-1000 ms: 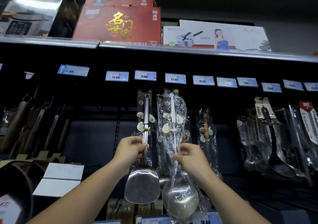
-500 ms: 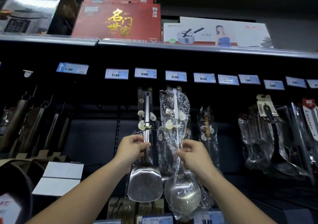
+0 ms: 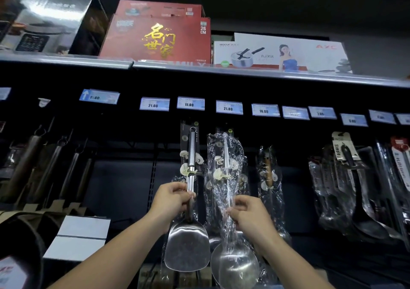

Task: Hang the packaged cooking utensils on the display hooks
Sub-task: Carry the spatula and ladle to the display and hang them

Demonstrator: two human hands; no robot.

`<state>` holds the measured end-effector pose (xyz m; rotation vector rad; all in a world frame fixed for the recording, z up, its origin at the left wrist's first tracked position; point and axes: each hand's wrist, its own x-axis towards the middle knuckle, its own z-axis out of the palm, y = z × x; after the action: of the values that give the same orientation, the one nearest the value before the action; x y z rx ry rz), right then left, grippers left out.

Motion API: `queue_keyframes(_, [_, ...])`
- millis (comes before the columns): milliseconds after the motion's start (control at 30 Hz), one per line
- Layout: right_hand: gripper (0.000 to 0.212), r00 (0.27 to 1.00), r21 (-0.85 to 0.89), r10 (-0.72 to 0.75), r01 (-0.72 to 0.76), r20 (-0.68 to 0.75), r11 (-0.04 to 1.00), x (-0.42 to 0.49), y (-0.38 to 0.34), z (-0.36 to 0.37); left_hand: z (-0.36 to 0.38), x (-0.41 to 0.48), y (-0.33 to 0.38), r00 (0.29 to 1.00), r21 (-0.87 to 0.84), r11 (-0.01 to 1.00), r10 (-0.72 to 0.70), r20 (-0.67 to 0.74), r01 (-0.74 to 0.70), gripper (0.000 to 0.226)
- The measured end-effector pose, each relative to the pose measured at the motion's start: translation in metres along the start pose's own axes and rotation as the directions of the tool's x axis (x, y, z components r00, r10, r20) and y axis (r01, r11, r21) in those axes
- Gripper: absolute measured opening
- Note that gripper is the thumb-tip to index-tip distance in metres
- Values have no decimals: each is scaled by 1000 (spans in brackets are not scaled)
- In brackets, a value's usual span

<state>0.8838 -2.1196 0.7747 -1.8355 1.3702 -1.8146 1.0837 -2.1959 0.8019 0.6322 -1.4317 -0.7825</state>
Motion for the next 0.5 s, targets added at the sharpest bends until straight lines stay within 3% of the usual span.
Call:
queue_keyframes(167, [29, 999, 11, 37, -37, 11, 999, 11, 9, 1, 1, 4, -4, 1000, 1, 1000, -13, -8, 13, 9])
queue_keyframes(267, [10, 998, 2, 54, -54, 20, 999, 21, 14, 3, 3, 8, -6, 999, 33, 999, -28, -20, 29, 13])
queue_keyframes(400, [31, 997, -46, 69, -67, 36, 997, 33, 19, 8, 4, 19, -15, 998, 81, 995, -53, -36, 56, 17])
queue_keyframes(500, [12, 995, -92, 94, -90, 40, 992, 50, 27, 15, 7, 26, -22, 996, 107, 991, -71, -57, 77, 18])
